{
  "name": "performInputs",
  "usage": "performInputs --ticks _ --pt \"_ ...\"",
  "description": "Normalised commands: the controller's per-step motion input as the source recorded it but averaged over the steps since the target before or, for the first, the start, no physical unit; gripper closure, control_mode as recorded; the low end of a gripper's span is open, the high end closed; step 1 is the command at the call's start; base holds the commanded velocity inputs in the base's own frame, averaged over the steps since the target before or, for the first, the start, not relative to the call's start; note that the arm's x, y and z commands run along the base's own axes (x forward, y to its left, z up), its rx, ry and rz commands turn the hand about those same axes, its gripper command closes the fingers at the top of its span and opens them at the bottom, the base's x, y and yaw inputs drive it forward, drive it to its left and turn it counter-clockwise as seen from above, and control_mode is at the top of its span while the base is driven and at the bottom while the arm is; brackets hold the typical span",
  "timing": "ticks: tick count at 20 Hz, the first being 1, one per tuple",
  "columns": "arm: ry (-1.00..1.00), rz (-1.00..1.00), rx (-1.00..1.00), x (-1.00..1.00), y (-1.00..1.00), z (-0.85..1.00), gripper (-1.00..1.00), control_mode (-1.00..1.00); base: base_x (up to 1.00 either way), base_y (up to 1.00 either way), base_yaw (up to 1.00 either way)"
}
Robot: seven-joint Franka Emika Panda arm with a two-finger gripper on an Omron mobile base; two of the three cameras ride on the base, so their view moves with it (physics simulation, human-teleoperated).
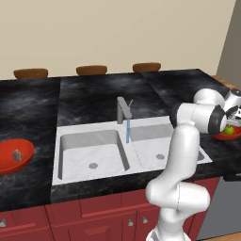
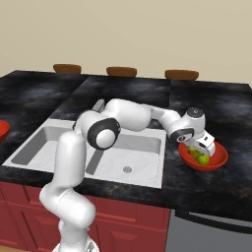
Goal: Pick the pears from the sink and place them in one bowl. Place the mushroom in the other bowl. Then turn off the sink faucet.
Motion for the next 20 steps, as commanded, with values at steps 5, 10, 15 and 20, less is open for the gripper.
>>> performInputs --ticks 5,10,15,20 --pt "0.00 0.00 0.00 0.00 0.06 0.05 -1.00 -1.00 0.00 0.00 0.00" --pt "0.00 0.00 -0.05 -0.08 0.30 0.36 -1.00 -1.00 0.00 0.00 0.00" --pt "-0.01 0.01 -0.07 -0.02 0.68 0.49 -1.00 -1.00 0.00 0.00 0.00" --pt "-0.04 0.06 -0.02 0.00 0.70 0.53 -1.00 -1.00 0.00 0.00 0.00"
